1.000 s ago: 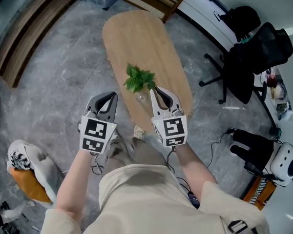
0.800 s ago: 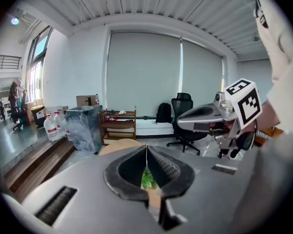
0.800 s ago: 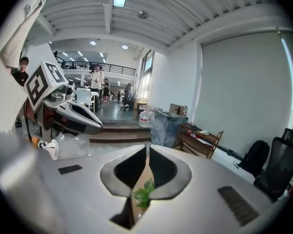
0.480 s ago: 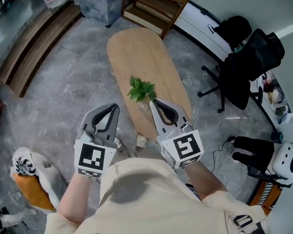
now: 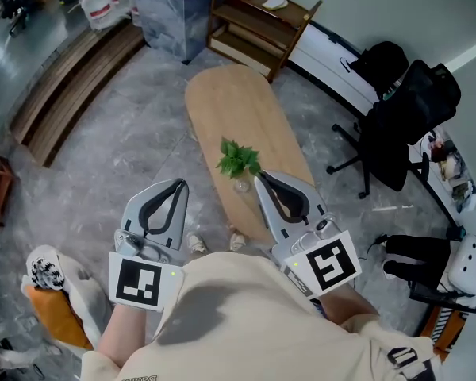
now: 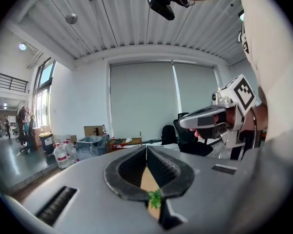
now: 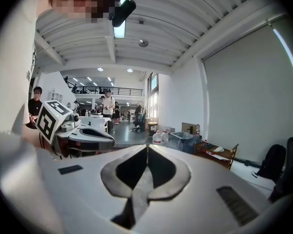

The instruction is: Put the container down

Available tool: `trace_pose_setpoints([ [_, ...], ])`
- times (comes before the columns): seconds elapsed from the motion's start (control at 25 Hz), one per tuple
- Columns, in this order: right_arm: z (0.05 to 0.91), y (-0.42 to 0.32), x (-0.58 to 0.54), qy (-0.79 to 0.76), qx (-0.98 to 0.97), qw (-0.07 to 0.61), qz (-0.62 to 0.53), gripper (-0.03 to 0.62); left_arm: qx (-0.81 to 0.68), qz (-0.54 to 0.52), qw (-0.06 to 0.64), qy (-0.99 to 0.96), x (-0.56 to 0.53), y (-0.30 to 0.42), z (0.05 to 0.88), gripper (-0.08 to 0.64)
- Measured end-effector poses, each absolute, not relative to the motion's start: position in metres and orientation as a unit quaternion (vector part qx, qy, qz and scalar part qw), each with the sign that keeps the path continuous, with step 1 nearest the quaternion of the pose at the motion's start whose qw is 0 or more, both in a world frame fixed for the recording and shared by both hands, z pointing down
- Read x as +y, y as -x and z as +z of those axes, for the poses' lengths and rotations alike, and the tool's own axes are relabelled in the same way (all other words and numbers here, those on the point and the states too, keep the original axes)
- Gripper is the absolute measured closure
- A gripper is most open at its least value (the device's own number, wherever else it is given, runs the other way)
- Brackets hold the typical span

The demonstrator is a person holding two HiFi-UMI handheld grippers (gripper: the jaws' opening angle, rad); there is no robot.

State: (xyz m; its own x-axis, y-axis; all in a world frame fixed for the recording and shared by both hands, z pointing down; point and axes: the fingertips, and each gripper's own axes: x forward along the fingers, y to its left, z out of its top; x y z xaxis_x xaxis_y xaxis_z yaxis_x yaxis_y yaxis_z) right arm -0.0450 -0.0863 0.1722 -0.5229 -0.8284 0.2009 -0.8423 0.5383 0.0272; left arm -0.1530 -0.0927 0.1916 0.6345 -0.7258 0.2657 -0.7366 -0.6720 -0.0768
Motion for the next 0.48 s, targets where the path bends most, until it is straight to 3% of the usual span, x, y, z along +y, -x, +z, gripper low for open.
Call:
trace_pose_setpoints([
  [0.16,0.144,0.045,-0.081,-0.49,-0.871,0.038,0.028,0.595,-0.414,0.136,0.009,-0.9,-0.088,0.163,0.183,0.552],
  [0.48,0.14,0.053,-0.077,-0.485,-0.873,0.051,0.006,0.595,-0.416,0.13,0.003,-0.9,-0.081,0.169,0.175,0.552],
])
